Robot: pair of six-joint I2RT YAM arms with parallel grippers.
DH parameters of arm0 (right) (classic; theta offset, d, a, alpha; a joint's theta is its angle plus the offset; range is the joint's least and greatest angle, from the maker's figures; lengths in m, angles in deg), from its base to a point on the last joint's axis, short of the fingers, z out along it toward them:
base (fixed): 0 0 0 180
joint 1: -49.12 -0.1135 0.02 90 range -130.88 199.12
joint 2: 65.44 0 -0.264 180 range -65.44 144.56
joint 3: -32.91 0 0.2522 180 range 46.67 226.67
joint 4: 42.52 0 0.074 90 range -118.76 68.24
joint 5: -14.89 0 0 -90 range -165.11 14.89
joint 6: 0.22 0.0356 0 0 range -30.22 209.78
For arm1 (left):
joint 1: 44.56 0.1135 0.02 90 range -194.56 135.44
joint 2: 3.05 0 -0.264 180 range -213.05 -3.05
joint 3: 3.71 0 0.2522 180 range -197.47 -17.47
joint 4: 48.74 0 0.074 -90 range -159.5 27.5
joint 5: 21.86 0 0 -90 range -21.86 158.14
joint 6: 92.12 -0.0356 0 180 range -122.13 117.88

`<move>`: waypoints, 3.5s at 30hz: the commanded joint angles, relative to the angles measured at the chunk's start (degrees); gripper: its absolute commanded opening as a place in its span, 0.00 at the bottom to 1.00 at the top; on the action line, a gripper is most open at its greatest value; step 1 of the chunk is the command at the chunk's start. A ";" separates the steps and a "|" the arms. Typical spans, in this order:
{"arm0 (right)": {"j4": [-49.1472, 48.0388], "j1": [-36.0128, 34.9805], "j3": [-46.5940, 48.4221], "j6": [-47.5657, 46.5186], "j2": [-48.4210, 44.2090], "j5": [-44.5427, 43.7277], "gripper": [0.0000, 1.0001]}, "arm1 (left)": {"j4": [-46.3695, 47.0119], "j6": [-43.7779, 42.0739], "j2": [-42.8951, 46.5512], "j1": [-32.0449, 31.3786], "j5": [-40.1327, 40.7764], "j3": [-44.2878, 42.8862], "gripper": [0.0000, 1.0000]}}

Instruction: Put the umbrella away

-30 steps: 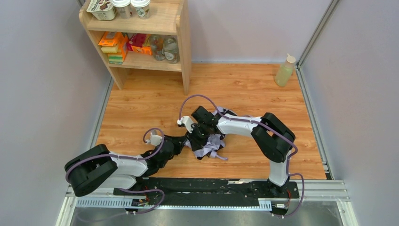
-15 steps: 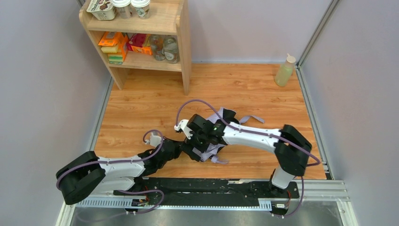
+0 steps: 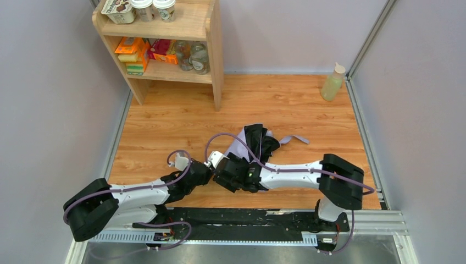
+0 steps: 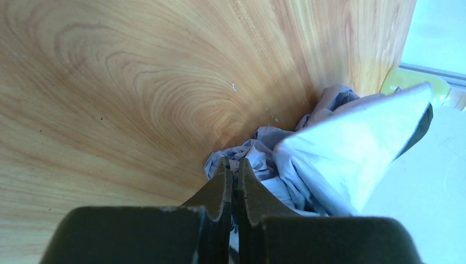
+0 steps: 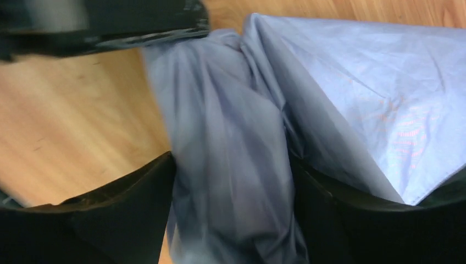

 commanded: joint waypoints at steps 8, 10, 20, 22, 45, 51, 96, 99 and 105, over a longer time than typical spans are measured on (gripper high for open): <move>-18.77 5.36 -13.47 9.04 10.04 7.51 0.00 | -16.19 -4.94 10.76 -0.16 1.67 -0.53 0.04; -22.64 9.21 -15.42 10.45 10.65 17.40 0.00 | -19.88 -4.68 15.60 -0.16 2.91 -0.27 0.29; -30.55 25.04 -17.62 17.65 16.79 59.09 0.00 | -27.49 -3.97 36.97 -0.16 3.45 -1.15 0.78; -36.08 27.50 -18.50 21.86 18.82 64.99 0.00 | -20.11 -3.45 34.09 -0.16 1.44 0.69 0.79; -34.37 33.40 -11.74 23.30 26.56 76.00 0.00 | 5.61 4.43 -12.14 -0.16 3.53 -4.40 0.80; -25.50 31.82 -7.00 18.29 26.55 79.16 0.00 | -11.68 8.60 -17.87 -0.07 1.24 -8.94 0.79; -27.66 -2.28 -19.54 -5.90 -4.72 9.91 0.92 | -26.30 7.89 -8.83 0.10 -9.74 -10.20 0.00; -29.95 -2.20 -20.96 -5.01 -4.91 7.01 0.94 | -26.40 8.85 -6.11 0.10 -10.70 -9.15 0.00; -29.79 -2.99 -15.71 -7.64 2.02 3.93 0.94 | -28.06 10.78 -3.73 0.10 -11.50 -9.14 0.00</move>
